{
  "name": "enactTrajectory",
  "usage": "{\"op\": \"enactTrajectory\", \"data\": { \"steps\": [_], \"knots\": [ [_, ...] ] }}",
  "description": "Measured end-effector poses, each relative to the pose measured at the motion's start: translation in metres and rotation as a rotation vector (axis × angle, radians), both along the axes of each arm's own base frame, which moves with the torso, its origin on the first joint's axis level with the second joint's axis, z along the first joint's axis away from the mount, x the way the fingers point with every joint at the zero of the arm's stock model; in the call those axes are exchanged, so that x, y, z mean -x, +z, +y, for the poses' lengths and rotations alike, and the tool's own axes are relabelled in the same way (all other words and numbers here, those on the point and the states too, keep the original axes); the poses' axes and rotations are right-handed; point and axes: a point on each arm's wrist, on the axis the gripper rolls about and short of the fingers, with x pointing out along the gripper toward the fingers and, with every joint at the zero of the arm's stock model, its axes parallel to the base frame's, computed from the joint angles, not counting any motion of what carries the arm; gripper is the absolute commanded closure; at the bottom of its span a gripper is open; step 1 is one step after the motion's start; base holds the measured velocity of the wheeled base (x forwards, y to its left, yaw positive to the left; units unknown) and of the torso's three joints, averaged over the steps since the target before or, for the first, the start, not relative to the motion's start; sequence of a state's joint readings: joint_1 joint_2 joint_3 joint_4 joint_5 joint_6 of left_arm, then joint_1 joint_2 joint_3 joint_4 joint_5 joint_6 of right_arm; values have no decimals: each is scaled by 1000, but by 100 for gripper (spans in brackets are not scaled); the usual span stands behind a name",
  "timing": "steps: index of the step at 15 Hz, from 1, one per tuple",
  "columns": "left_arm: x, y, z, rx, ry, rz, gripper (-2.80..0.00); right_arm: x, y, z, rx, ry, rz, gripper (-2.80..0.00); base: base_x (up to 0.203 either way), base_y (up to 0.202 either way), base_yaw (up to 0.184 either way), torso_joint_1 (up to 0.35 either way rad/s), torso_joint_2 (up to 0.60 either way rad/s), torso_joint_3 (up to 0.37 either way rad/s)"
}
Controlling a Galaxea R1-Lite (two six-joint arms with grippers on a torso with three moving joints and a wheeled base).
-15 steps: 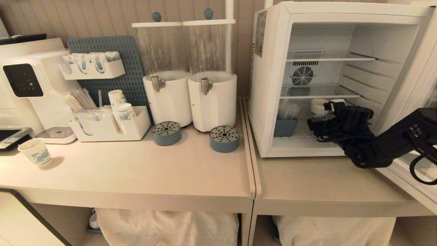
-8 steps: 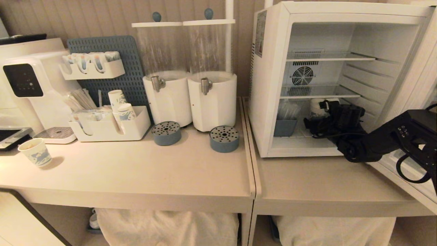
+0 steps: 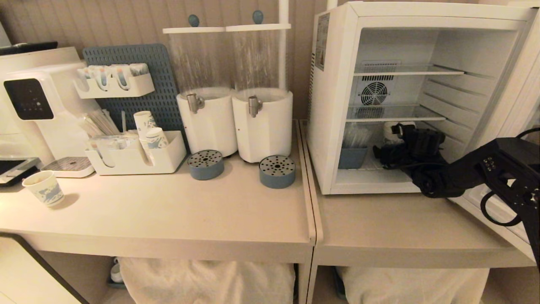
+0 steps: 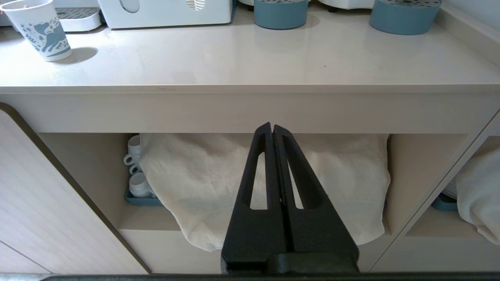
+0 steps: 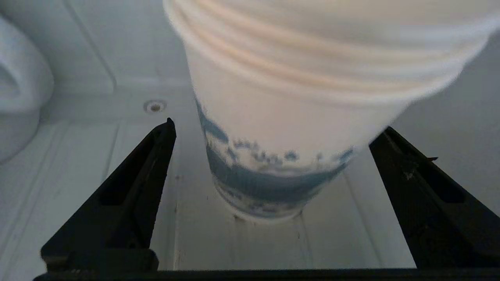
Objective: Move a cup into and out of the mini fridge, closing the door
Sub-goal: Take the paper cup out of the freezer
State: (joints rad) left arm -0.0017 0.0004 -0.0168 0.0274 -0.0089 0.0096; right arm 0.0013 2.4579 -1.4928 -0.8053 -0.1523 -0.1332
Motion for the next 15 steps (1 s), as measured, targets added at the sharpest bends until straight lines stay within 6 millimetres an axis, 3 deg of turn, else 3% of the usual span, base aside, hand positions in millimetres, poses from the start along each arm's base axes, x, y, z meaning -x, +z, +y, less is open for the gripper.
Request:
{"op": "enactTrajectory", "data": {
  "steps": [3, 4, 15],
  "knots": [
    [0, 0, 0, 0, 0, 0, 0, -3, 1, 0, -1, -3, 1, -280, 0, 0, 0, 0, 0, 0],
    [0, 0, 0, 0, 0, 0, 0, -3, 2, 0, -2, -5, 6, 0, 0, 0, 0, 0, 0, 0],
    [0, 0, 0, 1, 1, 0, 0, 9, 12, -4, -28, -12, 6, 0, 0, 0, 0, 0, 0, 0]
  ]
}}
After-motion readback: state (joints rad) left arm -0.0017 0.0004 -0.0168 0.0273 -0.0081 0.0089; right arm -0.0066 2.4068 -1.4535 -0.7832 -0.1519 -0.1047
